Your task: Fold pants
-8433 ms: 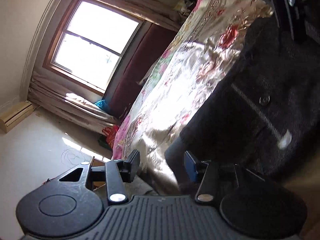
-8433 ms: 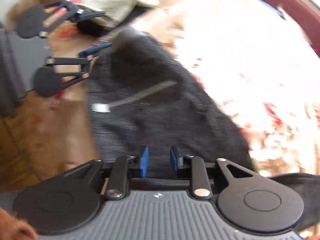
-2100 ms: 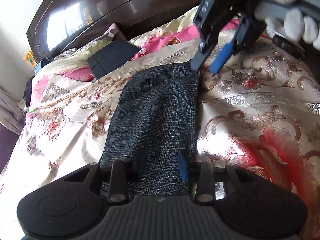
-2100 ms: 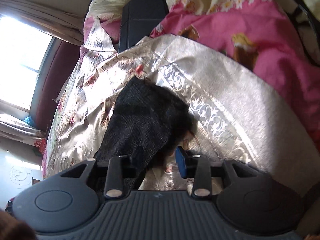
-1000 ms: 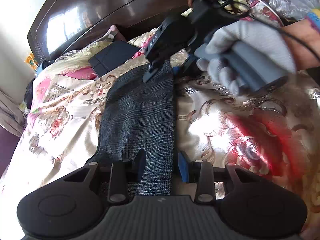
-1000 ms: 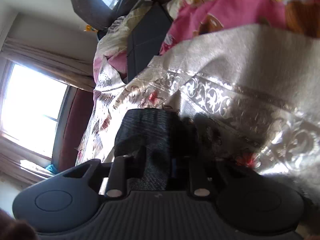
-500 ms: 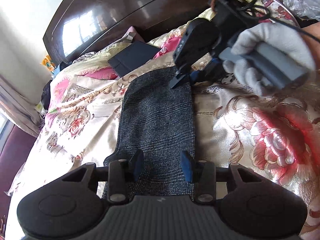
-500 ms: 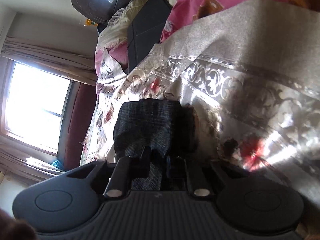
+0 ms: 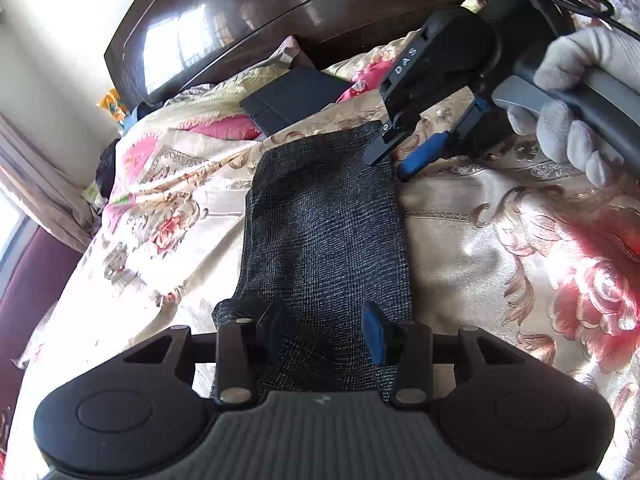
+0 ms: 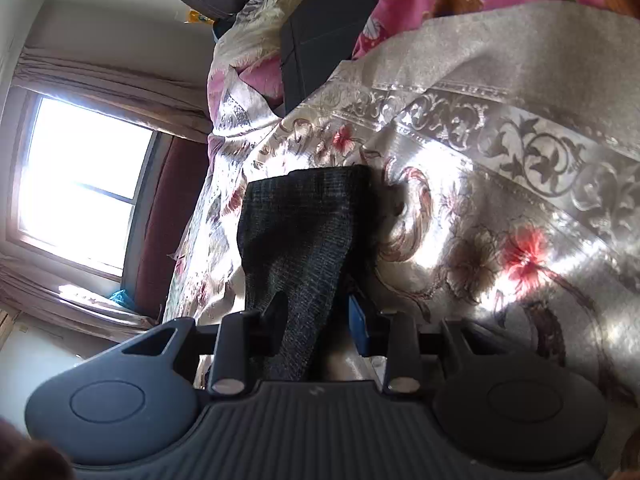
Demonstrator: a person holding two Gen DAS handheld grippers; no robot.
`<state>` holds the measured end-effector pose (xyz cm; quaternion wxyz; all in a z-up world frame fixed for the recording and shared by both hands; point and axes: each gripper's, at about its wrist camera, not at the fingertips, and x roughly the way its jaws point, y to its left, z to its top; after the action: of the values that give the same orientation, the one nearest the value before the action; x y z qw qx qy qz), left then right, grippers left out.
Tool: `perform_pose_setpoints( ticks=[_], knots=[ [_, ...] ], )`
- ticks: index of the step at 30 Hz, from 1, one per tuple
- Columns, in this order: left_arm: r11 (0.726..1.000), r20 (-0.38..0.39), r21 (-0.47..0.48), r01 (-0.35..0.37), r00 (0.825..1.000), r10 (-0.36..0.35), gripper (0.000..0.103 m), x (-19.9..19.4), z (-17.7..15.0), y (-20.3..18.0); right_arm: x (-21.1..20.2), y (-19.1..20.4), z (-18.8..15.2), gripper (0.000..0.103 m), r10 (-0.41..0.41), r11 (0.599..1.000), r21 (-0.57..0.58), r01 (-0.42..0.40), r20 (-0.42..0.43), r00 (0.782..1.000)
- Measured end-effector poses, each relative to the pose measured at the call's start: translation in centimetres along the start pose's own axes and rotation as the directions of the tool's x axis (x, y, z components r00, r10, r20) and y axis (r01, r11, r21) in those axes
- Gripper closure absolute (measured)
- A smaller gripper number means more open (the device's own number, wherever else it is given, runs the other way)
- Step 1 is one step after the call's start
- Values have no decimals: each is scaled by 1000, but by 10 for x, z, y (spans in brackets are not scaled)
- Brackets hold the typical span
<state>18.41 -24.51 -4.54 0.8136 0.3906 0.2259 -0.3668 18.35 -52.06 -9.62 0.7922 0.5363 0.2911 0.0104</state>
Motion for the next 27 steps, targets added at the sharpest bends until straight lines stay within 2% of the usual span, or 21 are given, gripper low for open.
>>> perform_pose_setpoints(
  ticks=[1,6,7,8,9,11,14,16,17,18,20,21,22,24,25,26,27],
  knots=[
    [1000,-3,-8,2,1000,-2,46,2,0,1,9,-2,4,73,13,1000,8,-13,-2,1000],
    [1000,-7,-14,7,1000,-7,46,14,-3,-1,51,1,20,76,98,995,35,-99,29,995],
    [1000,-9,-12,5,1000,-5,46,17,-3,-2,58,2,21,82,112,993,40,-113,28,993],
    [1000,-12,-10,3,1000,-3,46,19,-3,-2,62,2,22,93,116,991,59,-117,25,993],
    [1000,-16,-9,1,1000,-1,46,22,-3,-2,63,1,24,94,115,989,88,-117,20,993],
    [1000,-17,-17,1,1000,-1,46,25,-1,-1,50,0,23,96,152,978,135,-158,51,987],
    [999,18,-34,20,1000,-20,46,18,10,-1,-6,14,27,97,166,975,123,-185,149,975],
    [999,84,-36,32,996,-29,47,7,25,-7,-56,24,29,97,125,988,60,-143,231,965],
    [998,125,-46,51,991,-45,46,2,33,-10,-75,26,30,97,79,996,31,-90,260,963],
    [994,148,-72,80,987,-68,42,1,39,-13,-88,23,29,97,3,1000,0,-3,279,960],
    [983,108,-98,154,984,-143,37,14,44,-25,-89,6,29,96,-191,980,-12,201,254,948],
    [982,75,-89,169,984,-163,37,21,44,-33,-86,-5,29,96,-250,967,11,254,212,945],
    [984,61,-73,161,986,-157,38,22,42,-39,-84,-14,29,95,-242,970,29,241,174,954],
    [988,112,-64,139,985,-131,38,5,36,-37,-90,-11,25,91,-213,977,15,214,212,954],
    [988,124,-77,134,984,-124,37,-3,32,-31,-90,-8,23,86,-200,978,-9,207,226,953],
    [988,122,-95,124,986,-112,36,-9,28,-25,-87,-6,23,75,-182,982,-17,191,231,956],
    [988,107,-111,104,990,-92,36,-14,22,-20,-82,-6,24,68,-167,985,-9,174,233,958]
  ],
)
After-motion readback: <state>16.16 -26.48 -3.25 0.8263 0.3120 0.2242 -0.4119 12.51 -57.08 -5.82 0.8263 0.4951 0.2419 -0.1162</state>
